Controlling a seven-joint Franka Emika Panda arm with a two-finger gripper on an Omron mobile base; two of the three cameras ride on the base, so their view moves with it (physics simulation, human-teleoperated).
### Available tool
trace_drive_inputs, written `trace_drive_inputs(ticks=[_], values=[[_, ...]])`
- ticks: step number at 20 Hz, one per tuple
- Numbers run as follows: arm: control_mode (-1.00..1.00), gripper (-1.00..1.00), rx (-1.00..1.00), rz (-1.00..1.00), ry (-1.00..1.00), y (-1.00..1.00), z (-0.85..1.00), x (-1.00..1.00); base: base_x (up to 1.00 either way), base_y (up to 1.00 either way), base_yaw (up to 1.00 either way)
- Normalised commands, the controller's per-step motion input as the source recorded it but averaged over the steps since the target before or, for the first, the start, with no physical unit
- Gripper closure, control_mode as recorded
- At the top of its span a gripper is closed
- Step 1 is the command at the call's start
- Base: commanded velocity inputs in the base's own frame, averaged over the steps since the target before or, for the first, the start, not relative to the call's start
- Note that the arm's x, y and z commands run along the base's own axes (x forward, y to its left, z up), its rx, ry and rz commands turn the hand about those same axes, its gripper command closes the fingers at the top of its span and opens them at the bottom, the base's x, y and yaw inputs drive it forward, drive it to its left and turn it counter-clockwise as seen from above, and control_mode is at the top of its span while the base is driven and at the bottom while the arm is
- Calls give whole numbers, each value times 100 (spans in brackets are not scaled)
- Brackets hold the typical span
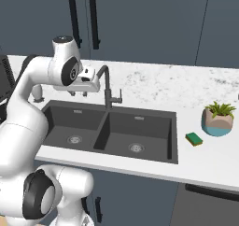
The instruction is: Pick the pan and sponge and place them into the sink. Then turn on the water.
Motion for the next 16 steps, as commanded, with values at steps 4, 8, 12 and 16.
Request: trace_drive_inputs(ticks=[4, 8, 12, 16], values=[[-100, -100, -6, 0, -10, 33, 0, -13, 0, 0, 0], [-100, -100, -2, 0, -2, 54, -13, -33, 0, 0, 0], [-100, -100, 0, 1, 0, 69, -22, -37, 0, 0, 0], [-100, -100, 1, 4, 0, 76, -31, -13, 0, 0, 0]])
